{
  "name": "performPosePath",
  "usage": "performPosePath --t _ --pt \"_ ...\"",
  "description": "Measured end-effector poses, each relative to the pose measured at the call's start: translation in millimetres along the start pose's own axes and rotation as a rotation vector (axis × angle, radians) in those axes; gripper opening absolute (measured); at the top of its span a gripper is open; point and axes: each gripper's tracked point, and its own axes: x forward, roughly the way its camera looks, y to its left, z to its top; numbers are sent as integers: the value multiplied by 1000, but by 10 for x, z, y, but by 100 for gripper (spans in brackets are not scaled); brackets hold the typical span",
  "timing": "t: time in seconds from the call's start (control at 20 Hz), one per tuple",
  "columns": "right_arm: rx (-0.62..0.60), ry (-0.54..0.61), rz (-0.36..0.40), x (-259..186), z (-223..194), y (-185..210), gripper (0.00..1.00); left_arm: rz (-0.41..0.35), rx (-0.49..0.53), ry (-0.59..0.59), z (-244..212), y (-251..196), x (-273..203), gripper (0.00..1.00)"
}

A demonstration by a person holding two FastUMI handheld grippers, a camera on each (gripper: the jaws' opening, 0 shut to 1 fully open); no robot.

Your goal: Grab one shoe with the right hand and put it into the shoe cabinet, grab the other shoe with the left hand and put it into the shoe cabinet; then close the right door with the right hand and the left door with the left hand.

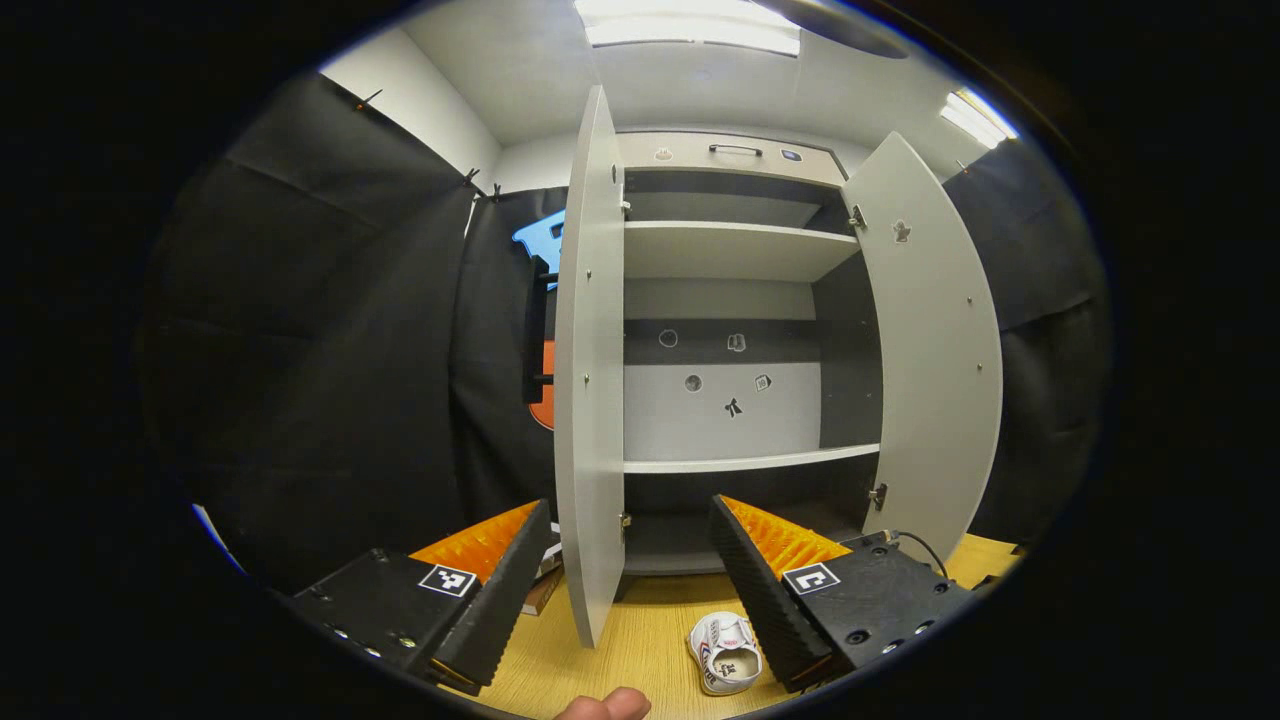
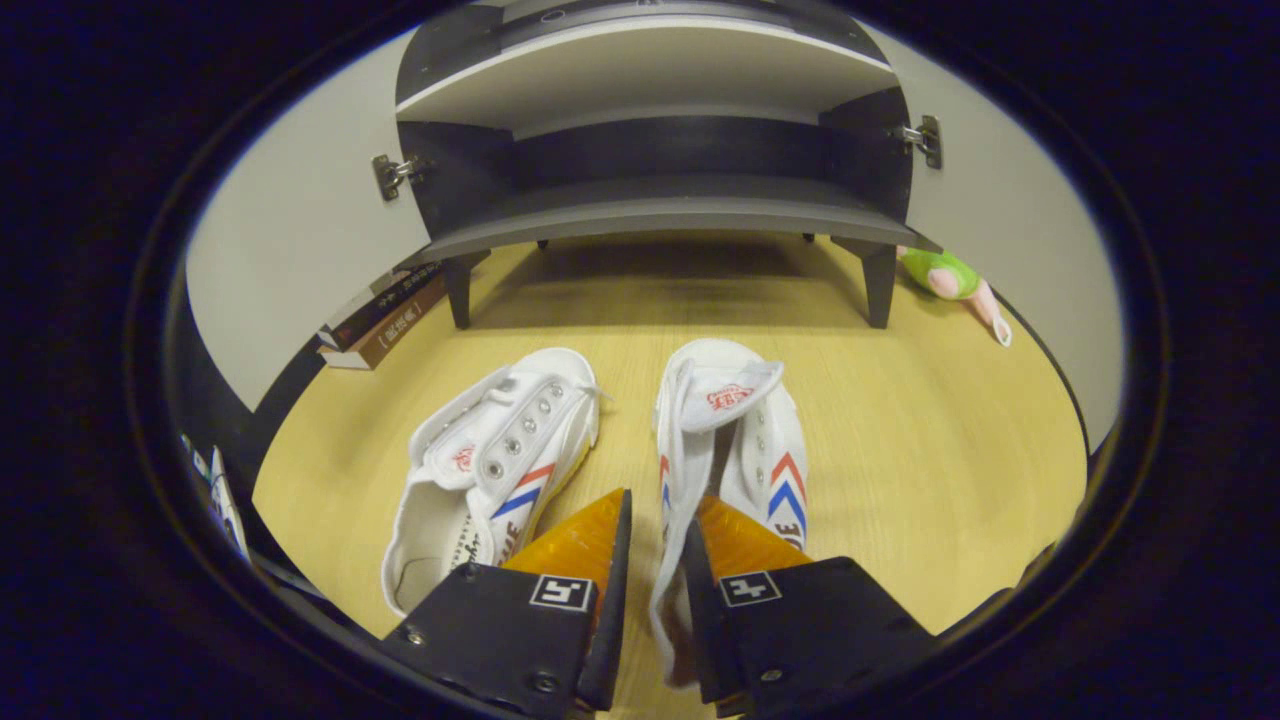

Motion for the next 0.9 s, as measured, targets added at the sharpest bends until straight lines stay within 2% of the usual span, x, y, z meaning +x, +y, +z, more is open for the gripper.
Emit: performPosePath --t 0.1,0.15,0.2,0.25,0.45,0.7,0.9 --pt "0 -16 -28 53 47 -64 29 0 -4 12 -42 -1 5 95" --pt "14 -32 -45 44 49 -99 23 0 -7 16 -61 3 5 95" --pt "16 -35 -43 59 61 -89 12 -2 -11 23 -86 2 9 95" --pt "0 -51 -48 68 55 -113 6 -6 -17 31 -117 -10 12 95" --pt "-116 -181 -82 -77 226 -140 4 -22 -41 47 -165 -76 30 95" --pt "-200 -332 -64 -716 635 -48 4 -33 -56 33 -156 -165 47 95" --pt "-280 -448 -47 -1360 1168 54 4 -55 -73 14 -120 -291 52 95"
